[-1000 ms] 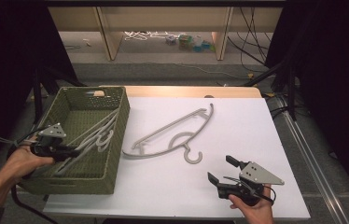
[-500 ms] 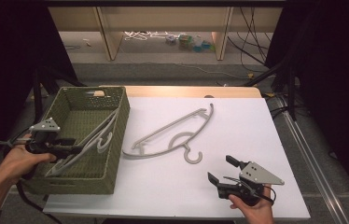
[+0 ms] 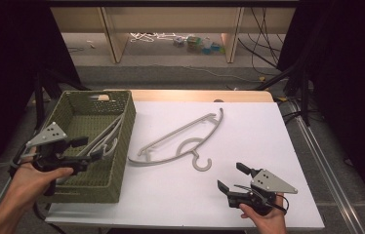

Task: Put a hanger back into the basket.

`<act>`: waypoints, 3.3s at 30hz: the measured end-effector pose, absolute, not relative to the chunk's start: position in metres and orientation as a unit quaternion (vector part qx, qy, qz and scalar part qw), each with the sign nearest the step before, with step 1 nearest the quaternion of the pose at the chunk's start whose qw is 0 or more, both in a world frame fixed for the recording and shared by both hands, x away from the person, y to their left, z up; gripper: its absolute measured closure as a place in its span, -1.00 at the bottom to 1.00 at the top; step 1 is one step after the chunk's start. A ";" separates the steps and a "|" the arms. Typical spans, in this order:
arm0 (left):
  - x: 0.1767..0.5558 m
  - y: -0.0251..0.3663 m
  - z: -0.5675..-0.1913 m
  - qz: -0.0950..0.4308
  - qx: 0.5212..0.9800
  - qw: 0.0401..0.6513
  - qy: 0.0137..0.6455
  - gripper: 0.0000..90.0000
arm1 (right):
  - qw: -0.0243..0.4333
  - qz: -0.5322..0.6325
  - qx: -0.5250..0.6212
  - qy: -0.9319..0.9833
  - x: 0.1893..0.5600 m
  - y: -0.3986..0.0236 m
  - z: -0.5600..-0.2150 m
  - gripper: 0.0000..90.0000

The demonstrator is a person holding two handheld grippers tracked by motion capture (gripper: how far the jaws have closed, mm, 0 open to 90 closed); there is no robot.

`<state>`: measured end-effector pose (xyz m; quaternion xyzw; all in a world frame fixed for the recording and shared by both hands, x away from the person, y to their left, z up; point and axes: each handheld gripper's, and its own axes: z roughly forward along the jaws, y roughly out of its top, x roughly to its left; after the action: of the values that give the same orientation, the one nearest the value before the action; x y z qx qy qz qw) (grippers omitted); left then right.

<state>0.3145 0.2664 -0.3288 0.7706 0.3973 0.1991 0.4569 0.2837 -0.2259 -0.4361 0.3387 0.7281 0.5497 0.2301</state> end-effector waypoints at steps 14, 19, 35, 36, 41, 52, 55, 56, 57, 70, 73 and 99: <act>0.292 0.189 -0.331 0.167 0.766 0.509 0.354 -0.41 | 0.231 0.547 0.340 0.729 0.283 -0.225 -0.436 -0.65; 0.303 0.163 -0.336 0.158 0.776 0.506 0.341 -0.41 | 0.228 0.548 0.339 0.730 0.283 -0.226 -0.435 -0.65; 0.339 0.126 -0.354 0.165 0.792 0.489 0.326 -0.50 | 0.227 0.550 0.335 0.731 0.283 -0.227 -0.435 -0.65; 0.341 0.124 -0.355 0.162 0.793 0.488 0.327 -0.52 | 0.226 0.550 0.336 0.730 0.283 -0.227 -0.435 -0.65; 0.352 0.111 -0.362 0.158 0.805 0.477 0.315 -0.55 | 0.222 0.556 0.333 0.728 0.283 -0.226 -0.435 -0.65; 0.370 0.084 -0.376 0.158 0.811 0.472 0.307 -0.56 | 0.229 0.556 0.341 0.723 0.282 -0.231 -0.433 -0.65; 0.375 0.083 -0.379 0.155 0.818 0.465 0.302 -0.57 | 0.227 0.553 0.342 0.725 0.282 -0.231 -0.433 -0.65; 0.375 0.081 -0.380 0.157 0.815 0.466 0.308 -0.57 | 0.231 0.557 0.340 0.722 0.282 -0.230 -0.433 -0.65; 0.377 0.081 -0.380 0.154 0.817 0.466 0.304 -0.57 | 0.229 0.557 0.340 0.722 0.282 -0.230 -0.433 -0.65; 0.401 0.066 -0.390 0.144 0.838 0.432 0.300 -0.60 | 0.228 0.560 0.337 0.721 0.282 -0.229 -0.434 -0.65; 0.406 0.062 -0.393 0.138 0.844 0.424 0.298 -0.60 | 0.224 0.563 0.337 0.721 0.281 -0.229 -0.434 -0.65; 0.443 0.050 -0.435 0.099 0.920 0.268 0.267 -0.41 | 0.223 0.561 0.330 0.725 0.281 -0.225 -0.434 -0.65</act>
<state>0.4432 0.0495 -0.4354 0.9201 0.2674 0.0994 0.2684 0.2814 -0.2249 -0.4338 0.3302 0.7254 0.5612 0.2230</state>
